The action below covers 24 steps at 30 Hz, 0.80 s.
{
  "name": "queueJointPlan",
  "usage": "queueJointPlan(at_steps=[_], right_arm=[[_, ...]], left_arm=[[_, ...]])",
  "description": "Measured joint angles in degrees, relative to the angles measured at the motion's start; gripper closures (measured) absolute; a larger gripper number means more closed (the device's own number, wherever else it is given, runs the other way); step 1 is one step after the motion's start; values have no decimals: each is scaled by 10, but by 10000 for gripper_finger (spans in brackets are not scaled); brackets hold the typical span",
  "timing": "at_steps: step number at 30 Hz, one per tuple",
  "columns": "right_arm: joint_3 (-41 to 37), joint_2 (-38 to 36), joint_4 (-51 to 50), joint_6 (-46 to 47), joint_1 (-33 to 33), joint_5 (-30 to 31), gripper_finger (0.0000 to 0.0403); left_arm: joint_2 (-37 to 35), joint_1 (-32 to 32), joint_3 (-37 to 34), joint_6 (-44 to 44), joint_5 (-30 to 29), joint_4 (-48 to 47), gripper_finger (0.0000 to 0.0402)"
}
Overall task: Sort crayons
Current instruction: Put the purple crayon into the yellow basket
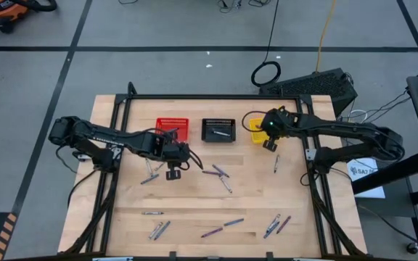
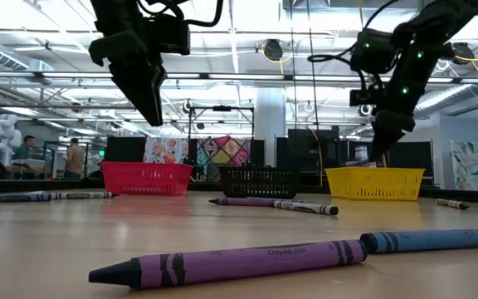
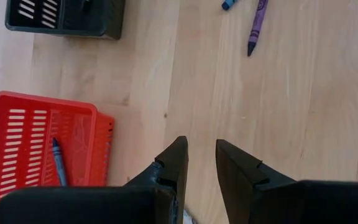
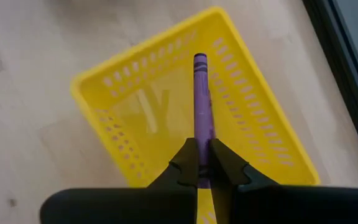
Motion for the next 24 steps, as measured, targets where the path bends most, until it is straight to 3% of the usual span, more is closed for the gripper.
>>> queueJointPlan(at_steps=[12, 24], right_arm=[[-27, 1, 14, -15, -46, -16, 400], [-27, 2, 24, 2, -46, -15, 356]], left_arm=[[0, 0, 0, 31, 0, 74, 320], [29, 0, 0, 63, 0, 120, 320]])
